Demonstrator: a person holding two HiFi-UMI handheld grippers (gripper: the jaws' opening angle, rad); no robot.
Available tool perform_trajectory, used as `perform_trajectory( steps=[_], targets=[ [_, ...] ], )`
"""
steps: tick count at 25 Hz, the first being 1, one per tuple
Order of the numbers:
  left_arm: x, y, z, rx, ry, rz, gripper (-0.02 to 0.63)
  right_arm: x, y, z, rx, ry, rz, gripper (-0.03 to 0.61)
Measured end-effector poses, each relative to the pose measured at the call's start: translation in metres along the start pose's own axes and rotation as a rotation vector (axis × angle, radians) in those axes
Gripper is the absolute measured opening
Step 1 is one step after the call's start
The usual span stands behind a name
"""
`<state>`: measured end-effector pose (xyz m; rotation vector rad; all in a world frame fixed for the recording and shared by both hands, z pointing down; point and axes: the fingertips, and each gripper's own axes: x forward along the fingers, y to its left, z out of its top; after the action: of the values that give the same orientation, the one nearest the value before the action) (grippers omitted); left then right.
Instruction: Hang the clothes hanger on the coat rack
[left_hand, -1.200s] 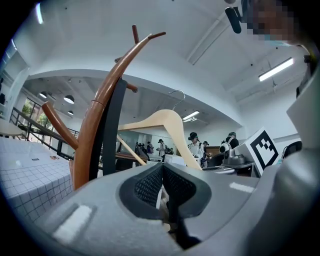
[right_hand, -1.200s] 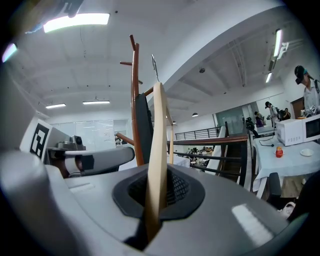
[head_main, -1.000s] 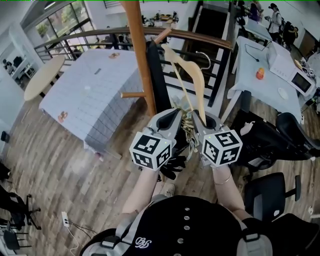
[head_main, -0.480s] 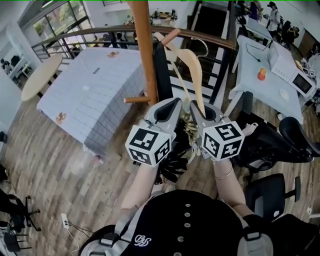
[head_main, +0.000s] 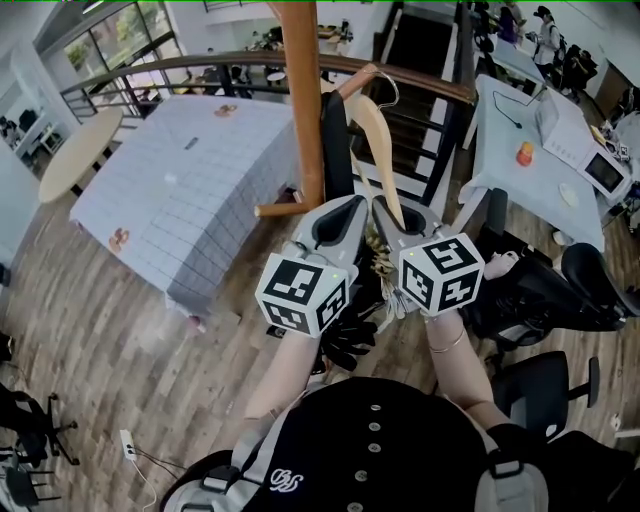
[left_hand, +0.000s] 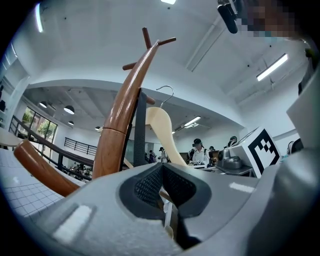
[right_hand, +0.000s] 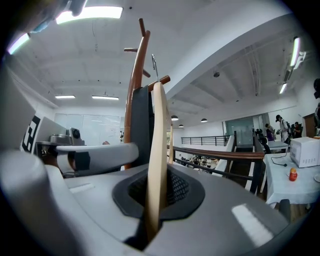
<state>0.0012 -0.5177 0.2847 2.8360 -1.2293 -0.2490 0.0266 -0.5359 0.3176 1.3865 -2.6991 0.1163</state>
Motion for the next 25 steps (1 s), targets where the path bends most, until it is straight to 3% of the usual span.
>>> perform_trajectory(
  steps=[5,16,25],
  targets=[
    [0.001,0.002,0.002,0.005,-0.004,0.008,-0.002,0.013,0.004,-0.001,-0.014,0.025,0.02,-0.002],
    [-0.005,0.008,-0.011,-0.06,0.009,-0.006,-0.003,0.023,0.008,-0.016,-0.005,0.072,0.032,-0.002],
    [-0.014,0.014,-0.019,-0.08,0.016,0.012,-0.003,0.024,0.009,-0.025,-0.026,0.107,-0.001,0.0]
  ],
)
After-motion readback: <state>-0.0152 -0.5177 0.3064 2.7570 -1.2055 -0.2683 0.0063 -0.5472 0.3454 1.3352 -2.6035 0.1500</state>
